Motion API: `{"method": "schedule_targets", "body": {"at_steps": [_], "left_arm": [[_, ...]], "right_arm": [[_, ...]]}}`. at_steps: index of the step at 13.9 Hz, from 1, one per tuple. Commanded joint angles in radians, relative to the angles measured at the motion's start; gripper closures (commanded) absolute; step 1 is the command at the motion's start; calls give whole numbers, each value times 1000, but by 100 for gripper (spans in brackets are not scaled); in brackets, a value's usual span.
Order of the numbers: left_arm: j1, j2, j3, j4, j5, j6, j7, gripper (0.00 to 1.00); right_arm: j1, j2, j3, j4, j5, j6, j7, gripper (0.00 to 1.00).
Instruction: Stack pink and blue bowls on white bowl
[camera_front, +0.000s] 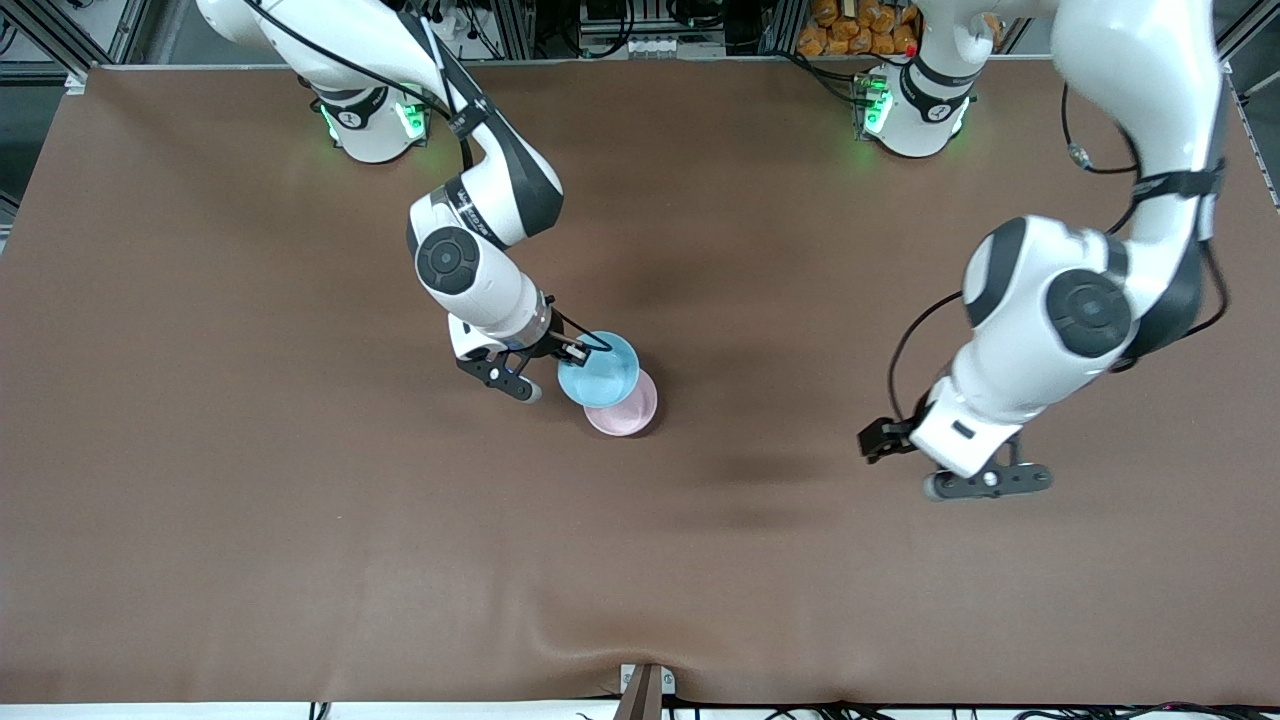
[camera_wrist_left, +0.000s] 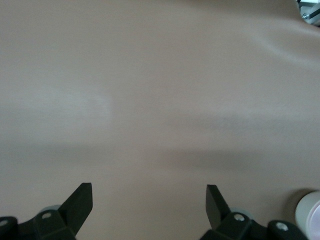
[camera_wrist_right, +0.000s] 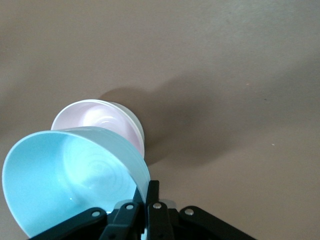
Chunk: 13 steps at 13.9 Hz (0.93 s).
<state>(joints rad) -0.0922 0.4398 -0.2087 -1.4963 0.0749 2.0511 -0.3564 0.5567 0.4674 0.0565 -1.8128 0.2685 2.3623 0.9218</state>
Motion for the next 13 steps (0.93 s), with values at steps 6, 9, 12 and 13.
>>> {"method": "schedule_targets", "body": {"at_steps": [6,9,12,13], "left_arm": [[60,-242,101,14,5,-417,223,0],[55,-308,120,70,-12,-563,224,0],[55,-375,118,68,-21,-627,224,0],[55,-403,117,65,-21,-647,227,0]], "right_arm": [[23,106,-9,104,8,11,-9,100],[29,128,-9,101,9,34,-8,100],[40,145,-9,99,11,71,-8,100],[40,149,-9,98,11,72,-8,100]]}}
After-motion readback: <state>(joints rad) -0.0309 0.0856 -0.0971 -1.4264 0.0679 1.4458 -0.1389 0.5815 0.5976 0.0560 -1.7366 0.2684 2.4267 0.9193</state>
